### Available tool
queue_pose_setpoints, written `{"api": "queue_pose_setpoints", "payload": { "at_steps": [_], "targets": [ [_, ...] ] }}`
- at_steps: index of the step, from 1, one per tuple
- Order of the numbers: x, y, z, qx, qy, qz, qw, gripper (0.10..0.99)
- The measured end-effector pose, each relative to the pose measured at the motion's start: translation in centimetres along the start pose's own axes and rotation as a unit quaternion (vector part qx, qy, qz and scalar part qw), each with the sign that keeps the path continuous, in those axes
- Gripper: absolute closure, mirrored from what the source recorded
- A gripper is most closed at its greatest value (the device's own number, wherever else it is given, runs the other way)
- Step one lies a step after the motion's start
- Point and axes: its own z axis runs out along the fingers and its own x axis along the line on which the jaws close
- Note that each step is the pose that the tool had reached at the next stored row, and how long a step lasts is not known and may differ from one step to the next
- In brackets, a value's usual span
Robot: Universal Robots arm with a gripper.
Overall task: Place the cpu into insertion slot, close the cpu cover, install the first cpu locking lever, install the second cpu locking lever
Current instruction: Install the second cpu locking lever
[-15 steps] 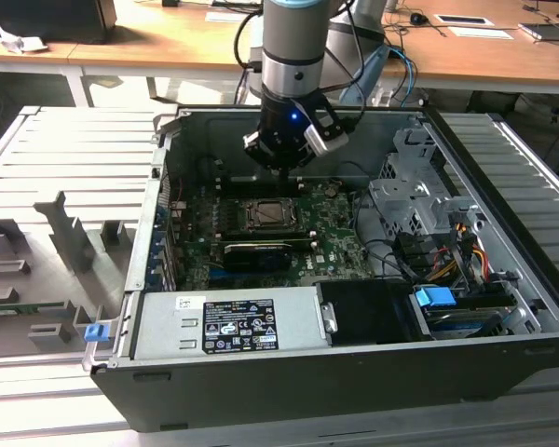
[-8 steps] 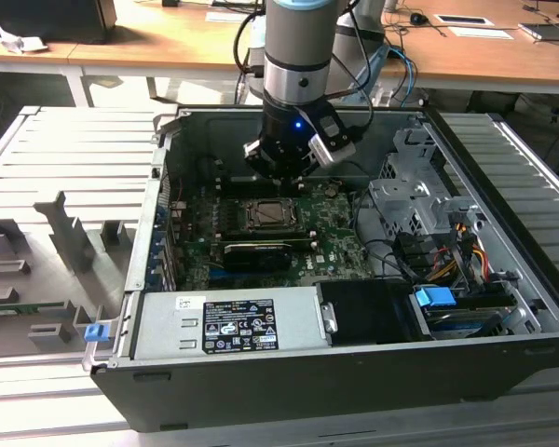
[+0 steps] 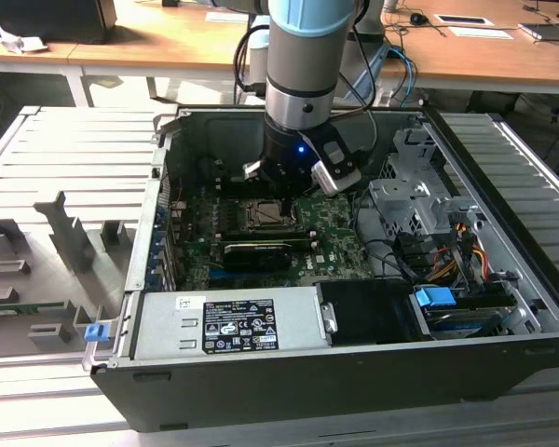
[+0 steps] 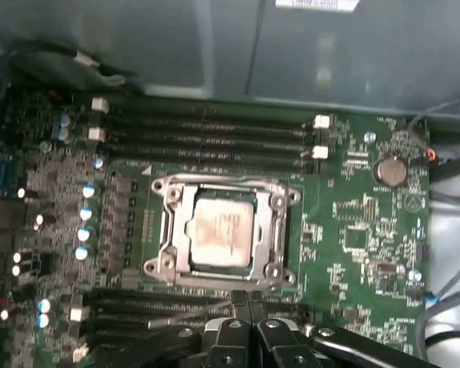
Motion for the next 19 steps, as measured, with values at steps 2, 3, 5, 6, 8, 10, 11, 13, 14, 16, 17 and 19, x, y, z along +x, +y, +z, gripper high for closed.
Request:
{"api": "queue_pose_setpoints", "payload": {
  "at_steps": [2, 3, 5, 6, 8, 10, 11, 13, 14, 16, 17, 19],
  "targets": [
    [0.27, -0.35, 0.02, -0.0003, 0.0002, -0.001, 1.0, 0.98],
    [0.57, -0.38, 0.04, -0.0007, 0.0002, -0.002, 1.0, 0.98],
    [1.32, -0.33, 0.05, -0.0008, 0.0003, -0.003, 1.0, 0.98],
    [1.79, -0.3, 0.06, -0.0008, 0.0003, -0.003, 1.0, 0.98],
    [2.41, -0.26, 0.08, -0.0008, 0.0003, -0.003, 1.0, 0.98],
    [3.35, -0.19, 0.12, -0.0008, 0.0004, -0.003, 1.0, 0.98],
    [4.01, -0.14, 0.21, -0.0009, 0.0004, -0.004, 1.0, 0.98],
    [4.23, -0.17, 0.6, -0.0009, 0.0004, -0.004, 1.0, 0.98],
    [4.23, -0.19, 0.79, -0.0009, 0.0004, -0.004, 1.0, 0.98],
    [4.44, -0.4, 1.82, -0.023, -0.0011, -0.007, 0.9997, 0.98],
    [4.58, -0.54, 1.81, -0.0392, -0.0026, -0.007, 0.9992, 0.98],
    [4.65, -0.81, 1.81, -0.0524, -0.0037, -0.007, 0.9986, 0.98]
  ]
}}
